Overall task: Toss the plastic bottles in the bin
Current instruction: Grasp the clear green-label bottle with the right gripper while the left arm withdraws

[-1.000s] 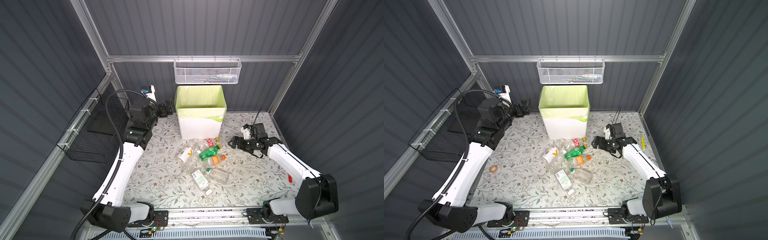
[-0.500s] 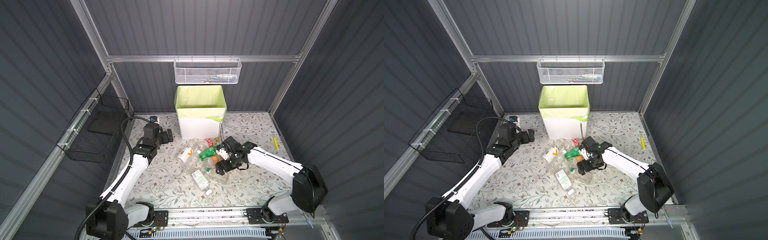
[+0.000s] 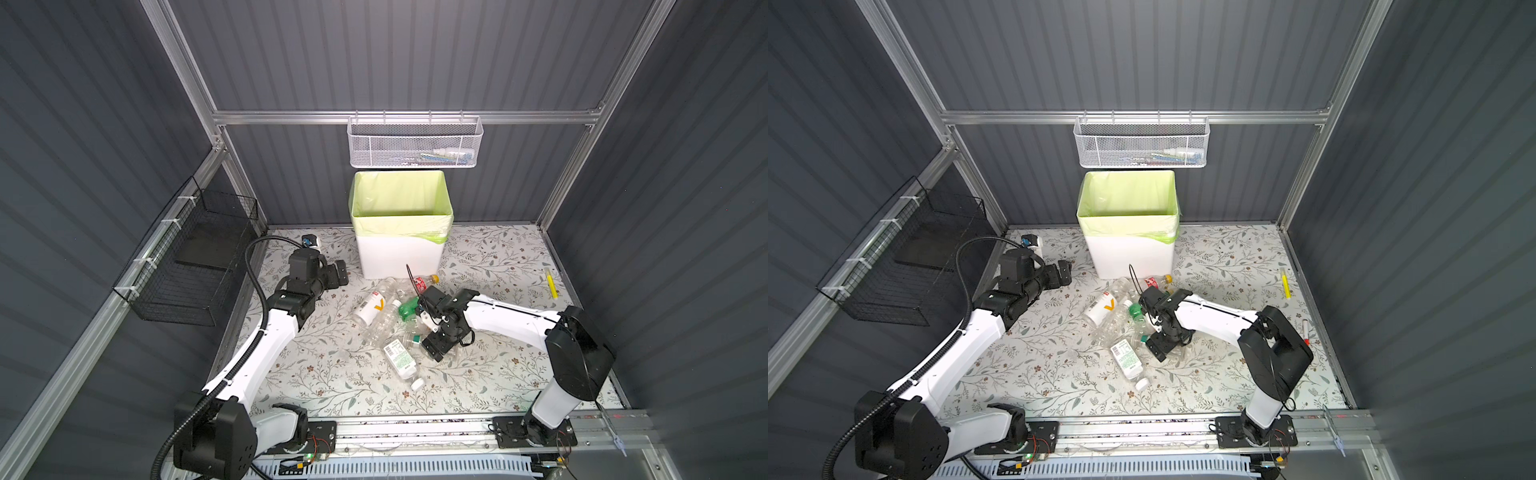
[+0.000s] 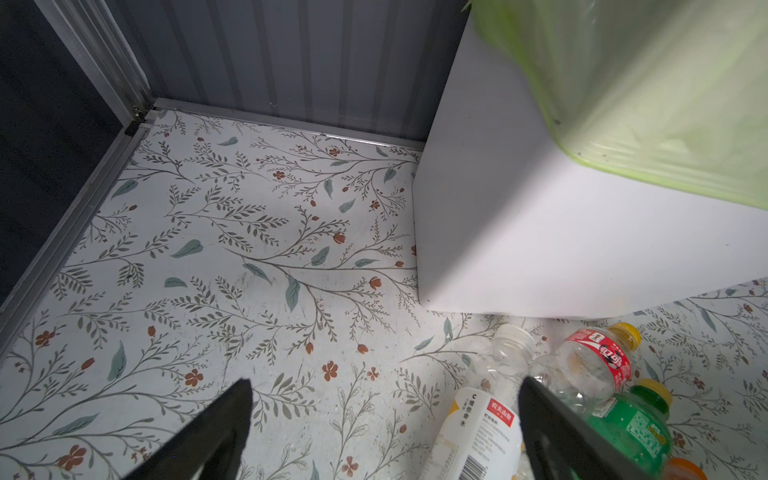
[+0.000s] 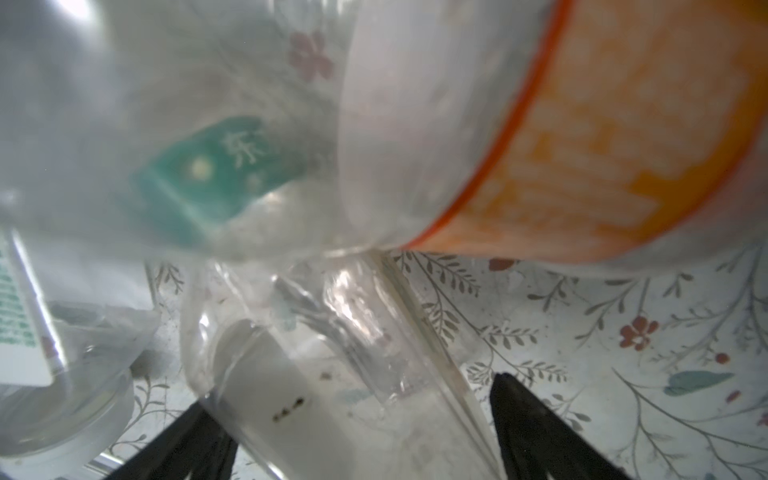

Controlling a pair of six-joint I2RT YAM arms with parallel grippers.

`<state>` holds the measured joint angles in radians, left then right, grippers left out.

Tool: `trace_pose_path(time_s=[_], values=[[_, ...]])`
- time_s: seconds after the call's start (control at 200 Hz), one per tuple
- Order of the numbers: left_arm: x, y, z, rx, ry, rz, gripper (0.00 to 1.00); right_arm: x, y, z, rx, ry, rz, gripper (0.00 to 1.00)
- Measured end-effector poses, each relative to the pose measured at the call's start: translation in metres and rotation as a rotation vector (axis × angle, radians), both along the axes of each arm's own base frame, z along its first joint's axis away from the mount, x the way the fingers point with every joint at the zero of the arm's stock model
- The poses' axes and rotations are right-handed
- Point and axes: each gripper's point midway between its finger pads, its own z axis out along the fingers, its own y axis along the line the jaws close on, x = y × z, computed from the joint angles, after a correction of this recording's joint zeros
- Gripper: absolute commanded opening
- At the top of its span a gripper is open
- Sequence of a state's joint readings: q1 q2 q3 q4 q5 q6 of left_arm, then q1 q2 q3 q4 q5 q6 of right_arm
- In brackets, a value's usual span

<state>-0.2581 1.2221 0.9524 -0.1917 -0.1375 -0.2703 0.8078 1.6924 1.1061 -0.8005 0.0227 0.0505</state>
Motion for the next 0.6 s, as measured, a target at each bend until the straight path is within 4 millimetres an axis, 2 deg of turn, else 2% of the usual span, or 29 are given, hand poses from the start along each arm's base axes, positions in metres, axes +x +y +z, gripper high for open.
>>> trace_pose_path(time_s=[0.15, 0.325, 0.6], values=[[-0.001, -0.001, -0.004, -0.005, 0.006, -0.005, 1.0, -0.004, 0.007, 0.0, 0.01, -0.015, 0.048, 0.72], [-0.002, -0.001, -0.01, -0.004, 0.02, -0.008, 1.0, -0.011, 0.003, 0.006, 0.027, -0.026, 0.06, 0.6], [-0.003, -0.003, -0.02, -0.008, 0.045, -0.02, 1.0, -0.02, -0.002, 0.034, 0.1, -0.069, 0.046, 0.53]])
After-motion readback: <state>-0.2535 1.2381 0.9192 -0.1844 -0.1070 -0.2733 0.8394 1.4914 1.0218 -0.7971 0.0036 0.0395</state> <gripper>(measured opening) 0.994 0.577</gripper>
